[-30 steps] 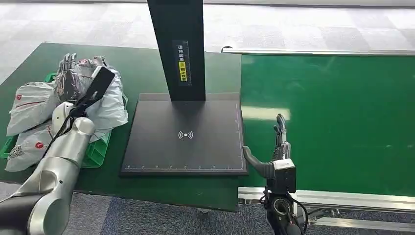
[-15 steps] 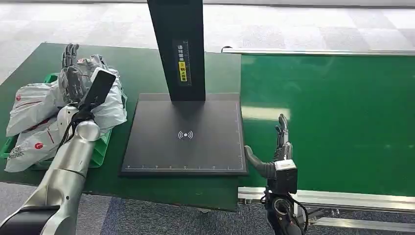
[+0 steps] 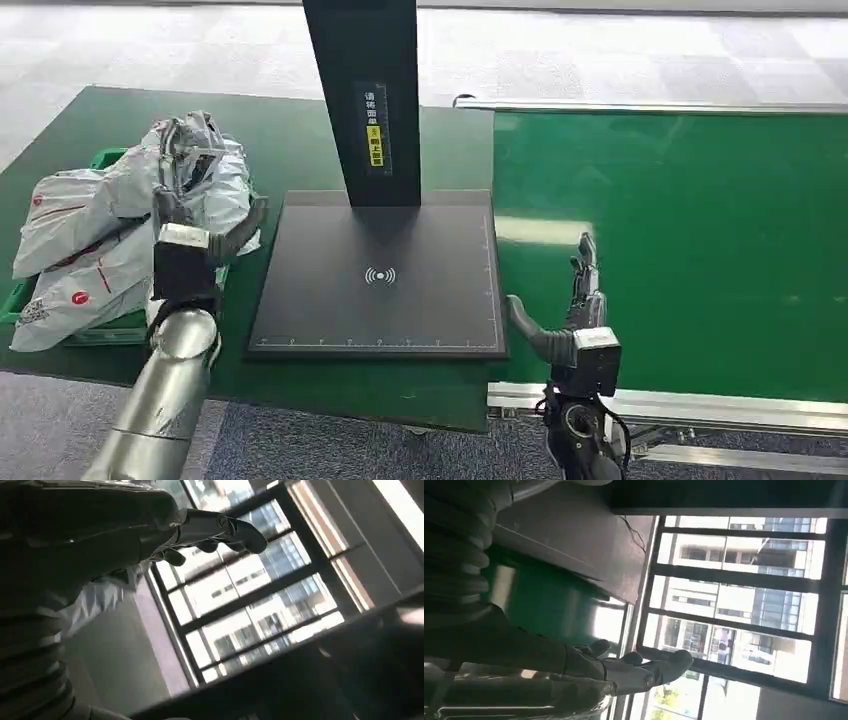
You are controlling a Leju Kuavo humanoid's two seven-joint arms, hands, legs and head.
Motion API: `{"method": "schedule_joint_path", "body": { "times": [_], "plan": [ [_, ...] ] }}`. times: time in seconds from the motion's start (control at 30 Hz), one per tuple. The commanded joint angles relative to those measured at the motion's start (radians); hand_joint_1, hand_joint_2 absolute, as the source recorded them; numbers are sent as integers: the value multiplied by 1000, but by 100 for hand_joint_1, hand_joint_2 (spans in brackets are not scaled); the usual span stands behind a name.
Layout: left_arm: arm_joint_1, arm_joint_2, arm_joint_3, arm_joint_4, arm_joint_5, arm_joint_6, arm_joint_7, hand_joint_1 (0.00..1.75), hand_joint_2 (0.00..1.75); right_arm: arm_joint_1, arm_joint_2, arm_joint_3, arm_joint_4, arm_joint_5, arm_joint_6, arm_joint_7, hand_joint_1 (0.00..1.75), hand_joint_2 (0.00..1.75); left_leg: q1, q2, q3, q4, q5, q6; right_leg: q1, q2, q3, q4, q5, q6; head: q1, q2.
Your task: Moved the parcel from conveyor to table for the left to box.
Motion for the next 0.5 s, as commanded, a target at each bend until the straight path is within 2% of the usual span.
{"method": "schedule_joint_path", "body": {
  "times": [0.03,0.2,0.3,0.5],
  "plan": [
    [179,-44,-83,-66,204,-258,-111,0,175,-51,-17,29,23,-15,46,9,0,175,-1,2,3,-1,0,1,-1,2,2,-1,0,0,0,0],
    [210,-82,-103,-3,244,-406,-72,0,175,-76,-9,73,71,-14,144,40,0,175,0,1,4,-1,-1,1,0,0,3,-1,0,0,0,0],
    [189,-127,-105,128,242,-415,-38,0,175,-106,5,106,129,22,168,55,0,175,0,2,4,-2,0,1,0,1,3,-2,0,0,0,0],
    [159,-152,-118,240,227,-399,-58,0,175,-133,16,141,195,70,188,91,0,175,0,1,5,-3,1,1,0,0,4,-3,1,0,0,0]
  ]
}}
